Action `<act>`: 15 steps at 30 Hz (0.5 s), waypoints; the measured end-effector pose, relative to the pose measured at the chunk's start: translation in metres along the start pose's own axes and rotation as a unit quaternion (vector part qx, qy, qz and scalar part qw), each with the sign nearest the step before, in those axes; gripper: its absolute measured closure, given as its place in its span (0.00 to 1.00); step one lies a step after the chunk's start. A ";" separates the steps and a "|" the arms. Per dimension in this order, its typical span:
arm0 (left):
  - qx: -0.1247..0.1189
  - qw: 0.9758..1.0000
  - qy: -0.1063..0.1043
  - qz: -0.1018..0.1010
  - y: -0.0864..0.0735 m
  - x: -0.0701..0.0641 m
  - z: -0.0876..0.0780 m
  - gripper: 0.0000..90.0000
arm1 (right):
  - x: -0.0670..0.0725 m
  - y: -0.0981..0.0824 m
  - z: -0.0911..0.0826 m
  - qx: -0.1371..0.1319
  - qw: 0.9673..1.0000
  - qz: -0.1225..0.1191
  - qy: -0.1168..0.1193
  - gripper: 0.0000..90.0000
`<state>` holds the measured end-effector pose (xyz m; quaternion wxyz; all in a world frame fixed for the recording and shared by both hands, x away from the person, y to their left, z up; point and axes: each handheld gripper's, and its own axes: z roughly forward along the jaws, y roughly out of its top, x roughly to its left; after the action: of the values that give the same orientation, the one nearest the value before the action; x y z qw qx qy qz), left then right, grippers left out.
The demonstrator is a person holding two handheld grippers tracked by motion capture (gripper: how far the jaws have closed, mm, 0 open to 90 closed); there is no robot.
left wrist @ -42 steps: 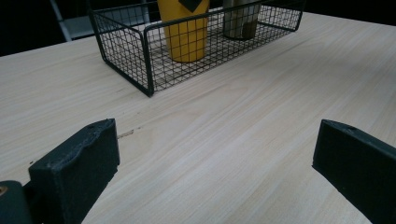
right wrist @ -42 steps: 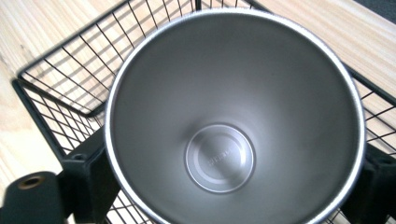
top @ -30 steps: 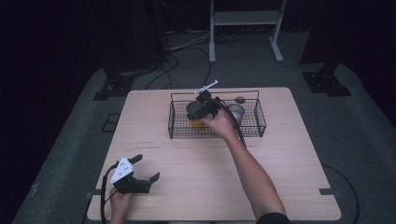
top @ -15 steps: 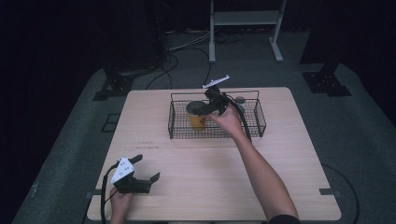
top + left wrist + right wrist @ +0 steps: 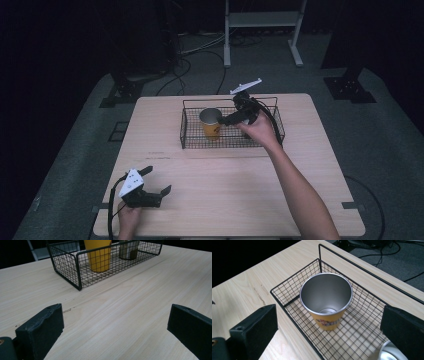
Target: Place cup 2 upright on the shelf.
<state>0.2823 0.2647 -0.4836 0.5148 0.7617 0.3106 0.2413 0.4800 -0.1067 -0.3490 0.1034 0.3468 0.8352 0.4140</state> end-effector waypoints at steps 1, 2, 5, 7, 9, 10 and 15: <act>0.000 1.000 0.000 0.001 0.000 0.000 0.000 0.00 | 0.000 -0.001 -0.002 0.000 1.000 0.000 0.003 0.01; 0.000 1.000 0.000 0.001 0.000 0.000 0.000 0.00 | -0.001 -0.003 -0.003 0.003 1.000 -0.003 0.000 0.01; -0.001 1.000 -0.001 0.000 0.000 0.000 0.000 0.00 | -0.002 -0.006 -0.007 0.004 1.000 0.000 -0.001 0.01; -0.001 1.000 0.000 0.000 0.000 0.000 0.000 0.00 | -0.002 -0.008 -0.010 0.001 1.000 0.003 0.001 0.01; -0.001 1.000 0.000 0.000 0.000 0.000 0.000 0.00 | -0.003 -0.010 -0.012 0.004 1.000 0.002 0.000 0.01; 0.000 1.000 0.000 0.001 0.000 0.000 0.000 0.00 | -0.003 -0.011 -0.012 0.005 1.000 0.000 -0.001 0.01; -0.001 1.000 0.000 0.001 0.000 0.000 0.000 0.00 | -0.007 -0.016 -0.019 0.006 1.000 0.003 0.001 0.01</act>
<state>0.2825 0.2643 -0.4837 0.5154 0.7615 0.3097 0.2419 0.4684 -0.1294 -0.3499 0.0997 0.3492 0.8368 0.4096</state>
